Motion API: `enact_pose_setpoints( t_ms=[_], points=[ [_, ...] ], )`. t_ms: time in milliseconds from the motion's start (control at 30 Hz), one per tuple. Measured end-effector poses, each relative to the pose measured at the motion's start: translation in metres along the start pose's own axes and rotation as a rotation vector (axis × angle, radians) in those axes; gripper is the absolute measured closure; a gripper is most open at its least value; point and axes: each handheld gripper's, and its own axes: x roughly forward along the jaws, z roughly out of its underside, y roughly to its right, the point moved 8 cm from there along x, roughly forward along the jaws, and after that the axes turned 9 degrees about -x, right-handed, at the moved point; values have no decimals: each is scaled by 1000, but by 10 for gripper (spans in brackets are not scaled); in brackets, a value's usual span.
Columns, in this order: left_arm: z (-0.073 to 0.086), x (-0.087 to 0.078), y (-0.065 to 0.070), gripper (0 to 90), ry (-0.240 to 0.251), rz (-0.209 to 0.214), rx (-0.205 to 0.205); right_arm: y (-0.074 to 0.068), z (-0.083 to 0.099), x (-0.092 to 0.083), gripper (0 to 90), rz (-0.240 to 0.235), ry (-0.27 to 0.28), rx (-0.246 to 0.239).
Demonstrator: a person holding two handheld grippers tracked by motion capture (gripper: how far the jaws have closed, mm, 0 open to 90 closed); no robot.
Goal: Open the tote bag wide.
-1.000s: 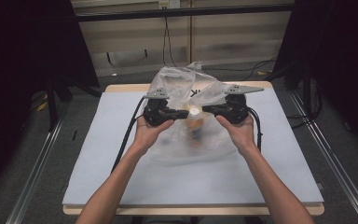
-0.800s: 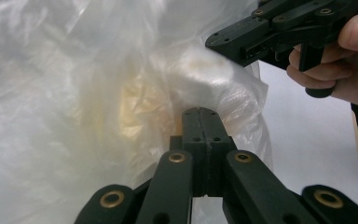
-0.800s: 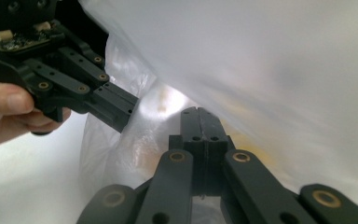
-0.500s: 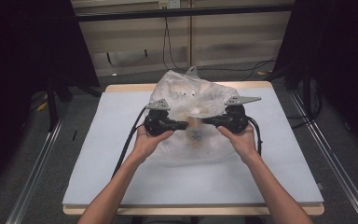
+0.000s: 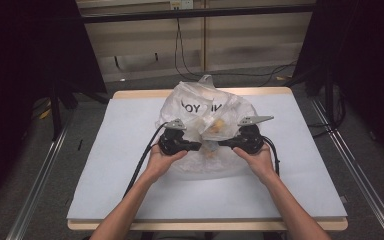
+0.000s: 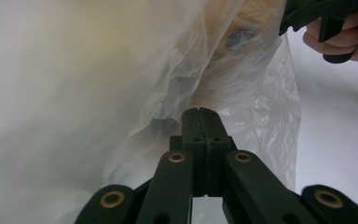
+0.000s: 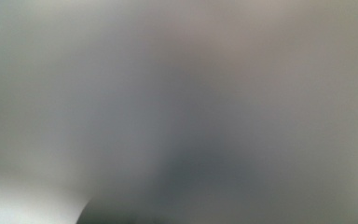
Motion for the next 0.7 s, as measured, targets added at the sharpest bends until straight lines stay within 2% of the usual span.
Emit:
enact_pose_setpoints(
  t_ms=[133, 267, 300, 367, 433, 500, 600, 633, 700],
  points=[
    [10, 7, -4, 900, -18, -2, -23, -4, 9, 8, 900, -12, -30, -17],
    [21, 12, -13, 900, -27, -11, -49, -2, 20, 13, 900, -18, -51, -13],
    [24, 11, -15, 900, -47, -17, -52, 0, 24, 16, 900, -13, -65, -20],
    [28, 12, -19, 900, -51, -25, -56, 1, 30, 19, 900, -15, -83, -16],
    [29, 13, -19, 900, -40, -15, -63, 2, 35, 22, 900, -21, -100, -10],
    [33, 12, -22, 900, -72, -41, -52, 1, 38, 24, 900, -39, -113, 4],
    [40, 11, -23, 900, -98, -45, -55, 2, 45, 25, 900, -36, -158, -11],
    [41, 11, -23, 900, -93, -38, -58, 2, 48, 25, 900, -35, -169, -21],
    [43, 7, -23, 900, -107, -47, -46, 1, 54, 25, 900, -42, -203, -28]
  ],
)
